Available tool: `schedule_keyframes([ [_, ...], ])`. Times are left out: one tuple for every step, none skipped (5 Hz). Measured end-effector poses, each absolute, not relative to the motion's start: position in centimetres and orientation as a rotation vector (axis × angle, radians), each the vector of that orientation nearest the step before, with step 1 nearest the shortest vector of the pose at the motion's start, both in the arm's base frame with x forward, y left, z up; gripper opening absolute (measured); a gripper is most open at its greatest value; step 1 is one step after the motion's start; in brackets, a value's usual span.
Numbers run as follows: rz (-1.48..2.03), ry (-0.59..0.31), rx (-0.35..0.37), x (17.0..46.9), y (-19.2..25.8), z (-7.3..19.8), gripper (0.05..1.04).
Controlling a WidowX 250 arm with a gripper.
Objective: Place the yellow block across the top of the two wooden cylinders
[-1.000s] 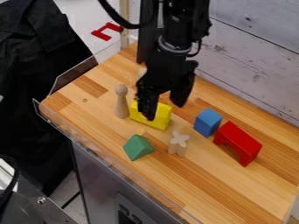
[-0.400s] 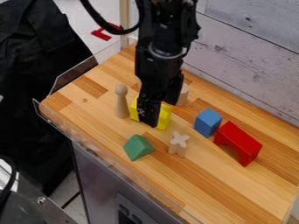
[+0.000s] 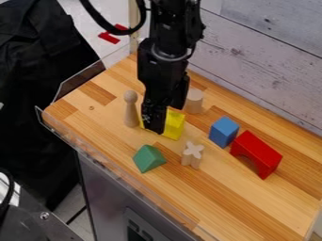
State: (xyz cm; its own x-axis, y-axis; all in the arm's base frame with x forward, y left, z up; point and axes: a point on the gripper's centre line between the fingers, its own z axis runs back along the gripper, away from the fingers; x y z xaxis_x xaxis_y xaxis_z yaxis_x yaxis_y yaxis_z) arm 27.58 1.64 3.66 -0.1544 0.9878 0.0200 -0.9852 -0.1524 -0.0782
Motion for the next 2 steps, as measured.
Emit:
schedule_keyframes([
  [1.745, -0.083, -0.047, 27.66, 2.08, 3.65, 0.999],
  [1.777, -0.08, -0.057, 27.91, 2.73, 3.21, 0.999],
])
